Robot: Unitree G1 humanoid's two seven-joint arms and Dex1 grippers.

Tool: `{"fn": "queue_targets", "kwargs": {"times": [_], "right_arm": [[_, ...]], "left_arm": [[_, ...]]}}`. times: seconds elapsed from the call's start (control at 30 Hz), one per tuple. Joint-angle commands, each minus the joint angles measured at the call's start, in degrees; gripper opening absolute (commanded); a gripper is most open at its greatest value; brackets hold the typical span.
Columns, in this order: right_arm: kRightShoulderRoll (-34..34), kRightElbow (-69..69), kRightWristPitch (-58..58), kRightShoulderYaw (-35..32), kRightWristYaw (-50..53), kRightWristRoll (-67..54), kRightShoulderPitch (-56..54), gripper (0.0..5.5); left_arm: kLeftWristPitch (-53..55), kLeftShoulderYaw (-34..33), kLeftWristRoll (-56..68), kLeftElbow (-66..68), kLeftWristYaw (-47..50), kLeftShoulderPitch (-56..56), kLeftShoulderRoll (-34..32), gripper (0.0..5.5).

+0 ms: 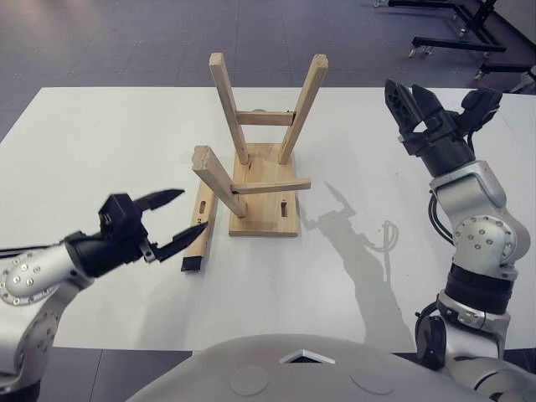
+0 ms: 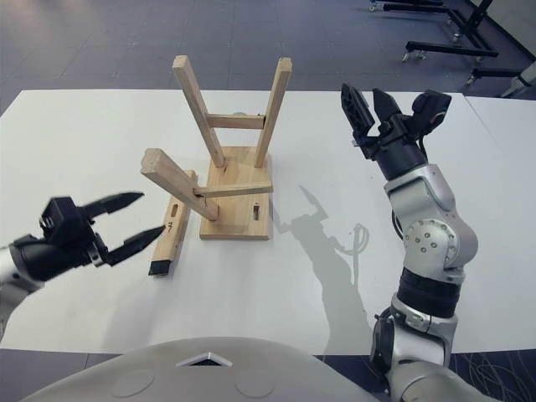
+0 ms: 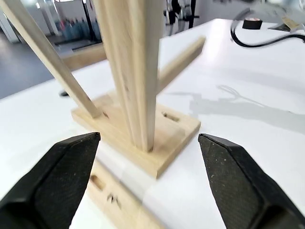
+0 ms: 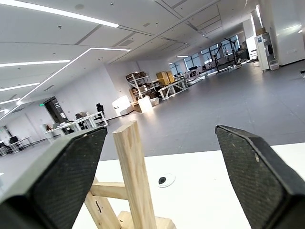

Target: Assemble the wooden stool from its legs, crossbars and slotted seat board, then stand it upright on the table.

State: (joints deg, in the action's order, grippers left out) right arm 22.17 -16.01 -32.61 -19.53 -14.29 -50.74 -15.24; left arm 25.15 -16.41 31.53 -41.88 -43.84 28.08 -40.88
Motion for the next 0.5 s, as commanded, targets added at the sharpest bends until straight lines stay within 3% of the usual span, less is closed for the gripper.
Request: {"fn": "queue_targets", "kwargs": {"times": [0.03,0.23,0.33,0.5], "right_arm": [[0.73,1.06,-1.93,1.06,-0.98,0.0,-2.36,4.19],[-0.25,0.54,-3.04,3.02,-1.18,0.3,-2.44,4.19],[-0.34,-0.05,-3.49,3.52,-1.34,0.69,-1.5,4.19],[-1.06,-1.81,-3.17,3.65,-0.38,1.17,0.23,4.19]], "left_arm": [[3.35,5.97,-11.36,7.8,10.17,-1.06,2.04,3.78],[9.78,16.45,-16.19,12.09,20.05,-6.44,11.29,3.78],[11.43,16.11,-17.33,13.57,24.0,-7.49,14.24,3.78],[13.75,15.93,-19.21,15.52,25.77,-9.28,13.76,3.78]]}}
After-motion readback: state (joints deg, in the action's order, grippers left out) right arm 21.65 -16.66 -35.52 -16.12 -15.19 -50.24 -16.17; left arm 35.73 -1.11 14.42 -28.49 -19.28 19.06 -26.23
